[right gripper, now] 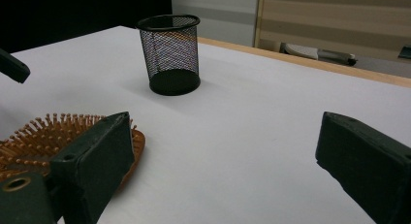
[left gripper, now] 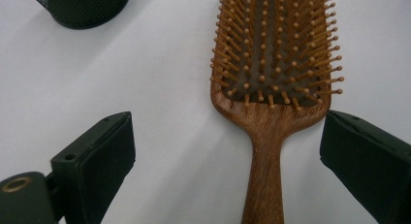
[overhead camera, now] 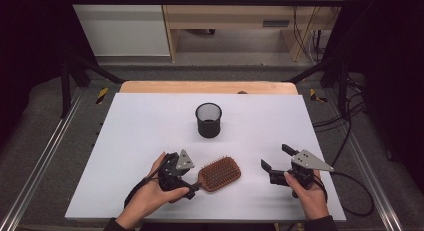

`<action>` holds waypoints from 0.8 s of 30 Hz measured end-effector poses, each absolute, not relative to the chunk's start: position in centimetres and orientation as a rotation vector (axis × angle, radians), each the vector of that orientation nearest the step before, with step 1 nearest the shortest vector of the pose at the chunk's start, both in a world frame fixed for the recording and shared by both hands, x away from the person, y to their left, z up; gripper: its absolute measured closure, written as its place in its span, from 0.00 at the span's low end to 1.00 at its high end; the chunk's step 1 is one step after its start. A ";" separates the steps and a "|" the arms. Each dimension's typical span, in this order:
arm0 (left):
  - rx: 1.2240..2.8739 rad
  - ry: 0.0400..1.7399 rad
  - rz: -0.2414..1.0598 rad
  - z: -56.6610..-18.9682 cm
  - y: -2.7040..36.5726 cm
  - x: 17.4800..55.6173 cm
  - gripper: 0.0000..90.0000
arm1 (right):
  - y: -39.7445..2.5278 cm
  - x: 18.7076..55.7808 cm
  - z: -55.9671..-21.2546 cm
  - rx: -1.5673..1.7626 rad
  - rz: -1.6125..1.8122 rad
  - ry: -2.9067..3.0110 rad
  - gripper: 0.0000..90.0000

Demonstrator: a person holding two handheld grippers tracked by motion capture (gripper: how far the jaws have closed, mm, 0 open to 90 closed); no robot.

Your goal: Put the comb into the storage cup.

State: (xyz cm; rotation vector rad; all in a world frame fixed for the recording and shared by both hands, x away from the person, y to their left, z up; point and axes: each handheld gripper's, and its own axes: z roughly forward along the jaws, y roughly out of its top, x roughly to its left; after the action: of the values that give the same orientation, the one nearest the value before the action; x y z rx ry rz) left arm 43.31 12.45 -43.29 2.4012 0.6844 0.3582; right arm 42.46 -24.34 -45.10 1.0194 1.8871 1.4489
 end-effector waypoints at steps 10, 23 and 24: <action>2.490 0.651 0.307 -44.4 11.9 43.4 0.08 | -24.2 42.5 -45.2 1.007 1.436 1.907 0.07; 2.550 0.619 0.219 -44.7 11.1 43.5 0.30 | -24.2 42.5 -45.2 1.008 1.440 1.908 0.07; 2.554 0.619 0.211 -44.7 11.1 43.5 0.32 | -24.2 42.5 -45.2 1.009 1.440 1.908 0.07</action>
State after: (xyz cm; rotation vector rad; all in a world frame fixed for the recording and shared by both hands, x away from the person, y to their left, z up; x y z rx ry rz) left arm 43.50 11.08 -44.71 2.5543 0.6194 0.2107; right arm 42.50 -24.20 -45.18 1.0087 1.9081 1.4402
